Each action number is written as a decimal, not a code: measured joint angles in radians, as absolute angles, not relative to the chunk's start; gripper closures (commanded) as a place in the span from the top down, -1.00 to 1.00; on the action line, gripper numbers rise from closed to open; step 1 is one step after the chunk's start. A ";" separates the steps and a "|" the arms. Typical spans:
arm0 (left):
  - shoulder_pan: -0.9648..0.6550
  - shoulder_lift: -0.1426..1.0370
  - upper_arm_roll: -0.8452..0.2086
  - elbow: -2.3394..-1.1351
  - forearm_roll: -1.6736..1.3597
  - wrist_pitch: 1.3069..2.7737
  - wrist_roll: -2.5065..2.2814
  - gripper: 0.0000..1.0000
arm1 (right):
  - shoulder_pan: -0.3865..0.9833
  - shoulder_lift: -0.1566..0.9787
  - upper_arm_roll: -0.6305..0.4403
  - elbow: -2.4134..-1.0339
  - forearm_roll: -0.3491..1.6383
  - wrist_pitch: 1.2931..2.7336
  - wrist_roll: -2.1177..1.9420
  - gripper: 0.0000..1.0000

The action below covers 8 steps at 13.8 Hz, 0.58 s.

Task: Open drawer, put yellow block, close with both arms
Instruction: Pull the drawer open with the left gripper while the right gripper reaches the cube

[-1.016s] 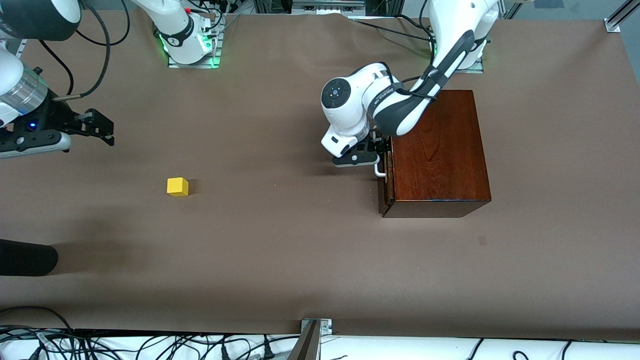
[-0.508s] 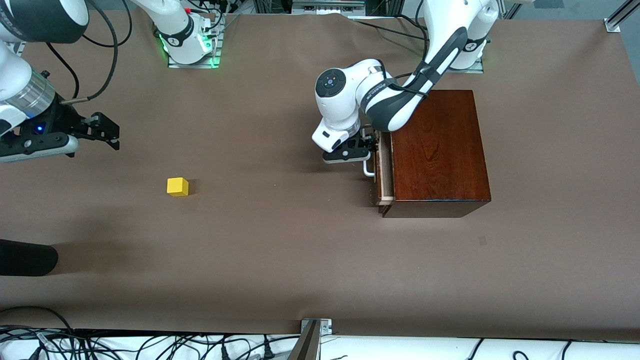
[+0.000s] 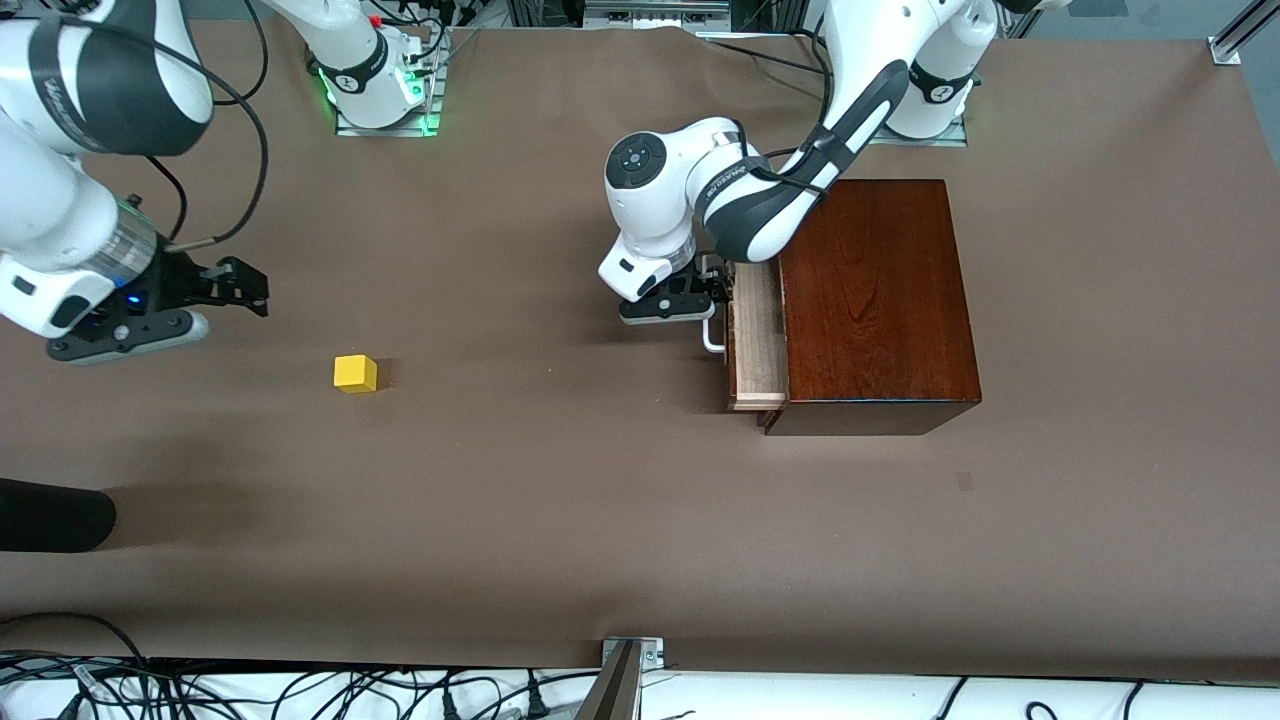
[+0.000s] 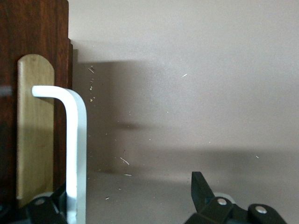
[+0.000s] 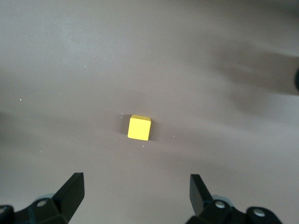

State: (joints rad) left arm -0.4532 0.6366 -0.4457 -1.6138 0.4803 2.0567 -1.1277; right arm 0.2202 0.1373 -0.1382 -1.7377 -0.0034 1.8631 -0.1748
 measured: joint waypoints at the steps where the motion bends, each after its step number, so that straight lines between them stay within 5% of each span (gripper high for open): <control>1: -0.456 0.638 -0.444 -1.612 0.481 2.055 -1.128 1.00 | 0.220 0.140 -0.138 -1.783 0.001 1.911 -0.175 1.00; 8: -0.472 0.651 -0.441 -1.589 0.488 2.049 -1.128 1.00 | 0.220 0.167 -0.140 -2.017 0.009 2.198 -0.174 1.00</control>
